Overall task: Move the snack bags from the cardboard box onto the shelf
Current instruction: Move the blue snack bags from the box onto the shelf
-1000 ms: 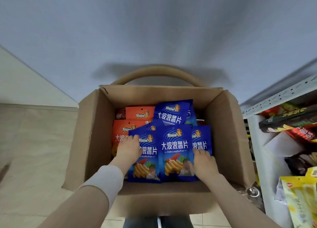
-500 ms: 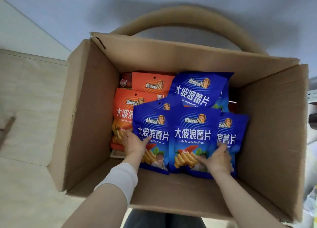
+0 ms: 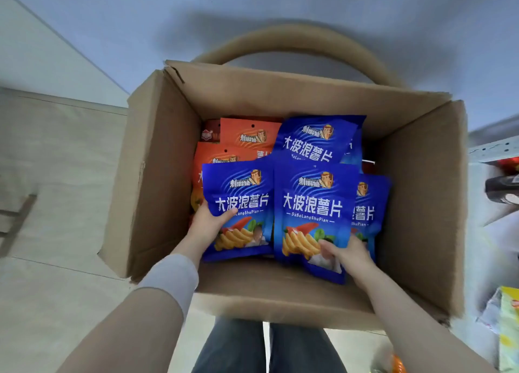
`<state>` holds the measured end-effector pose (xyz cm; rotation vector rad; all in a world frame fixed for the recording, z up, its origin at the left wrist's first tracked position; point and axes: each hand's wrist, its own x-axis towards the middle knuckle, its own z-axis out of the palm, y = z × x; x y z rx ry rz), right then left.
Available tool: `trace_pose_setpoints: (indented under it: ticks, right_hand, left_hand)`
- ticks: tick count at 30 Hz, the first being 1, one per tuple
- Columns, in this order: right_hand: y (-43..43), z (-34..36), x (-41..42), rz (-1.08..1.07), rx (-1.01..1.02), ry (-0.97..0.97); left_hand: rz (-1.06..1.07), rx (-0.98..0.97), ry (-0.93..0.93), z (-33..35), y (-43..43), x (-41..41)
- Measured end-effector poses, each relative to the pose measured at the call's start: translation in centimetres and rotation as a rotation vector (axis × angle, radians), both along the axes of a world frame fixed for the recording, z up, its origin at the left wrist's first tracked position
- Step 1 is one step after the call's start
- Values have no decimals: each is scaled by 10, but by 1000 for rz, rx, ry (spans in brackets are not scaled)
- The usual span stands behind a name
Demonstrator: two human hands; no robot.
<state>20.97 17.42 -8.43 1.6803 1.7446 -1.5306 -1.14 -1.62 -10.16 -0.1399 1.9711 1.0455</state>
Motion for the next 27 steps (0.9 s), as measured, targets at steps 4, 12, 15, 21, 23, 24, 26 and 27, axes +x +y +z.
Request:
trace_pose_setpoints:
  ticks: [4, 12, 15, 21, 23, 24, 26, 27]
  right_hand:
    - [5, 38, 4, -164, 101, 140]
    - [-10, 137, 51, -534, 147, 575]
    - [-18, 175, 86, -604, 249, 645]
    - [-26, 239, 173, -874, 322, 893]
    - [-27, 261, 208, -891, 324, 942]
    - [-27, 271, 227, -891, 339, 958]
    - [-24, 292, 268, -895, 407, 983]
    - [-21, 300, 290, -905, 451, 972]
  left_hand:
    - [14, 30, 159, 36, -1, -8]
    - [-45, 396, 243, 142, 27, 2]
    - [-159, 493, 245, 188, 51, 21]
    - [-364, 685, 329, 270, 124, 95]
    - [-429, 736, 348, 292, 152, 128]
    - [-466, 771, 341, 304, 166, 148]
    - [-549, 830, 332, 325, 196, 190]
    - [-581, 847, 335, 335, 210, 212]
